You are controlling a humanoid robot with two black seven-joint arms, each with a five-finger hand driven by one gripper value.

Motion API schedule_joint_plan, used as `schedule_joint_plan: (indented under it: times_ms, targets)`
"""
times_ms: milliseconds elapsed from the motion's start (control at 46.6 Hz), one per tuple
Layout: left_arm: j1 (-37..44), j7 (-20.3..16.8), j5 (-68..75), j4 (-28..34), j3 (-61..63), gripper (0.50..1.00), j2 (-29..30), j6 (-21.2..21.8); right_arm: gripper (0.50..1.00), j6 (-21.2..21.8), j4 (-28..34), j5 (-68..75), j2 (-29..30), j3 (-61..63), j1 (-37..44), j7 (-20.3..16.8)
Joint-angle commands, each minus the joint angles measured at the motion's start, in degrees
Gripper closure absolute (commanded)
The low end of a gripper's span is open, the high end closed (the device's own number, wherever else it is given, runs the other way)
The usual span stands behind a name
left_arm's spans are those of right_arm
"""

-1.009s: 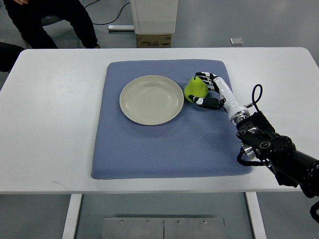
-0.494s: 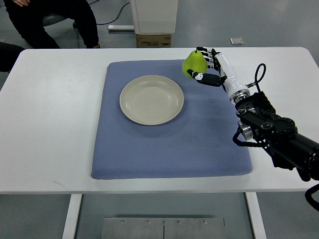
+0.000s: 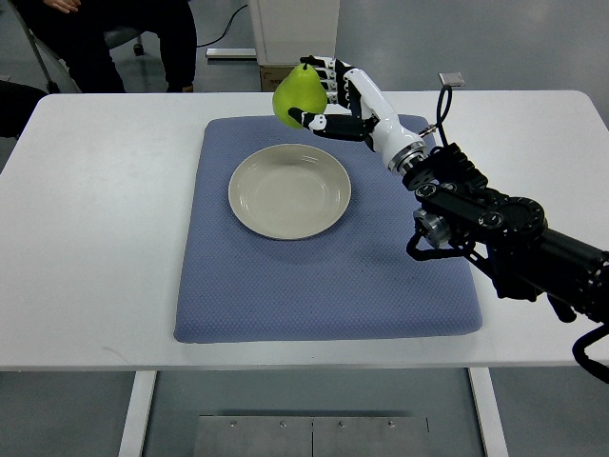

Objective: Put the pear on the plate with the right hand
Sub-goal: 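Lift the pear with the right hand and carry it over the plate, then lower the held pear onto the cream plate with the right hand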

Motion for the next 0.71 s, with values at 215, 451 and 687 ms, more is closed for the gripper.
schedule_joint_plan:
  times_ms: [215,451,687]
  targets:
    - [0.0,0.0,0.0,0.0,0.0,0.5,0.0,0.0,1.0,0.0,1.9,-0.5,0.1,-5.0,-0.3,0.3]
    - [0.0,0.0,0.0,0.0,0.0,0.5,0.0,0.0,1.0,-0.3,1.4,-0.7,0.1,-9.2,-2.7,0.5]
    - [0.0,0.0,0.0,0.0,0.0,0.5,0.0,0.0,1.0,-0.7,-2.3,-0.8,0.1,-9.8,-4.5,0.2]
